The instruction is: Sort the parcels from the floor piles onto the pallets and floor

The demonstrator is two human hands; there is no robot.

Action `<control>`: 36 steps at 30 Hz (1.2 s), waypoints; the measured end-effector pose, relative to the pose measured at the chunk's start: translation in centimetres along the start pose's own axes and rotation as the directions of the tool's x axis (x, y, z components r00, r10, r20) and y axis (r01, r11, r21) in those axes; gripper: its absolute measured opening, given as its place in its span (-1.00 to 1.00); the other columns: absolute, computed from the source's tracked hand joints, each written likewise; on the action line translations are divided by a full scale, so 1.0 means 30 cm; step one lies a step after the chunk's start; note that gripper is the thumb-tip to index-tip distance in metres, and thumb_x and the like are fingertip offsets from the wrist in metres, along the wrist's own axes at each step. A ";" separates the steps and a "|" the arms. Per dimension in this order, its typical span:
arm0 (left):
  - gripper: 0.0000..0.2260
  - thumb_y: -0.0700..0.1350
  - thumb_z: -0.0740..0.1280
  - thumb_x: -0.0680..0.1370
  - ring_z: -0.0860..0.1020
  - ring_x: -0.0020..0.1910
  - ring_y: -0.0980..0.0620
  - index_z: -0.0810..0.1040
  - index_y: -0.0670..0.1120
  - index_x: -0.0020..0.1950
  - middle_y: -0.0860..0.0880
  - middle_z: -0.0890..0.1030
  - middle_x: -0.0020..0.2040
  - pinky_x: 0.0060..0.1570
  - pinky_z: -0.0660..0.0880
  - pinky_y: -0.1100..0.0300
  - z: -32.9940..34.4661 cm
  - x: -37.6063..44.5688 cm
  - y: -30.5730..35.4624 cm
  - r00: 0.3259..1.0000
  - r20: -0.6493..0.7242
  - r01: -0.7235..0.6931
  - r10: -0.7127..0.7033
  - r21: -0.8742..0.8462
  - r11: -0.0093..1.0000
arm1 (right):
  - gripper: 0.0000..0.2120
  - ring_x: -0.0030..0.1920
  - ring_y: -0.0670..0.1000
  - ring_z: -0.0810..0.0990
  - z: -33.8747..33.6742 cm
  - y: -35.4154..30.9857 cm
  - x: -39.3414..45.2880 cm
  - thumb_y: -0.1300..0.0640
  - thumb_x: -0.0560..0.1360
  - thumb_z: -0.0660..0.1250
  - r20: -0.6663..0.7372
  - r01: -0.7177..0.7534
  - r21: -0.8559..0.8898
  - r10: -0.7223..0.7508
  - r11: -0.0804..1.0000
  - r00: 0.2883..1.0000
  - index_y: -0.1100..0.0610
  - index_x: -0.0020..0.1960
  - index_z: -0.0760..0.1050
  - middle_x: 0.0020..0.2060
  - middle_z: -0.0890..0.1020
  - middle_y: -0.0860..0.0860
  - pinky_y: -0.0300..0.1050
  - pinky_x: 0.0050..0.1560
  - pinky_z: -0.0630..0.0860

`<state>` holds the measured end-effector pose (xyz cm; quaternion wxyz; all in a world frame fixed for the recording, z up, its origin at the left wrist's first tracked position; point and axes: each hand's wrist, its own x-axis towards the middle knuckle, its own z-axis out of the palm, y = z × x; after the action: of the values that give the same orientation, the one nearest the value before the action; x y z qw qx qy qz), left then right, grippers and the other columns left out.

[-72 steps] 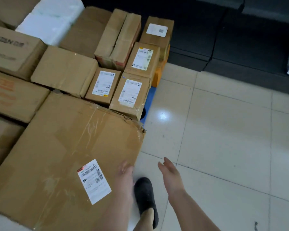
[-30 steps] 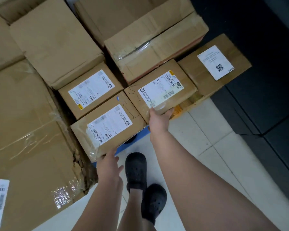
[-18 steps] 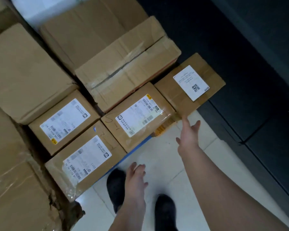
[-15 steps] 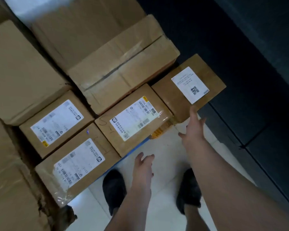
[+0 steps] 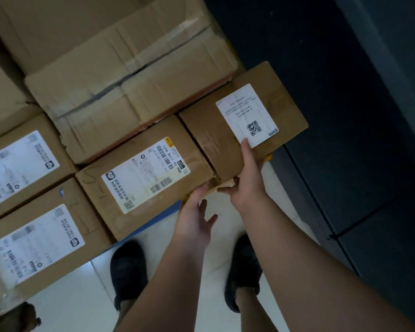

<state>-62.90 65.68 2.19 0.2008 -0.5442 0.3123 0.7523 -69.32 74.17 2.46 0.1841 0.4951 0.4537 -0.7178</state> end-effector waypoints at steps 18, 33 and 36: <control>-0.49 -0.16 0.28 0.58 0.46 0.26 -0.04 0.22 0.02 0.50 -0.01 0.45 0.36 0.19 0.39 -0.05 -0.117 -0.035 0.030 0.993 -0.117 0.034 -0.001 0.285 0.958 | -0.33 0.51 0.07 0.16 -0.001 0.043 -0.015 -0.43 0.50 -0.08 -0.053 -0.080 0.158 0.089 0.984 0.995 -0.17 0.53 0.09 0.52 0.18 -0.04 0.43 0.36 0.07; -0.66 -0.20 0.18 0.61 0.46 -0.18 0.11 0.35 -0.09 0.39 -0.08 0.50 0.08 -0.16 0.41 0.17 -0.231 -0.317 0.494 0.938 -0.215 -0.232 0.272 0.191 0.954 | -0.35 0.39 0.13 0.37 0.419 -0.077 -0.369 -0.07 0.56 0.22 0.102 0.264 -0.480 -0.245 0.837 0.964 -0.07 0.55 -0.01 0.49 0.25 -0.01 0.17 0.35 0.34; -0.65 -0.17 0.22 0.59 0.48 -0.10 0.05 0.38 -0.13 0.39 -0.08 0.48 0.13 0.00 0.42 0.12 -0.220 -0.256 0.562 0.938 -0.195 -0.257 0.285 0.157 0.954 | -0.34 0.45 0.17 0.28 0.496 -0.064 -0.329 -0.13 0.56 0.18 0.093 0.181 -0.461 -0.156 0.869 0.983 -0.11 0.55 -0.06 0.51 0.21 0.02 0.26 0.37 0.30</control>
<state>-66.64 49.21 12.29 0.0948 -0.5600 0.4522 0.6877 -74.41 60.94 13.46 0.2466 0.3755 0.6496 -0.6134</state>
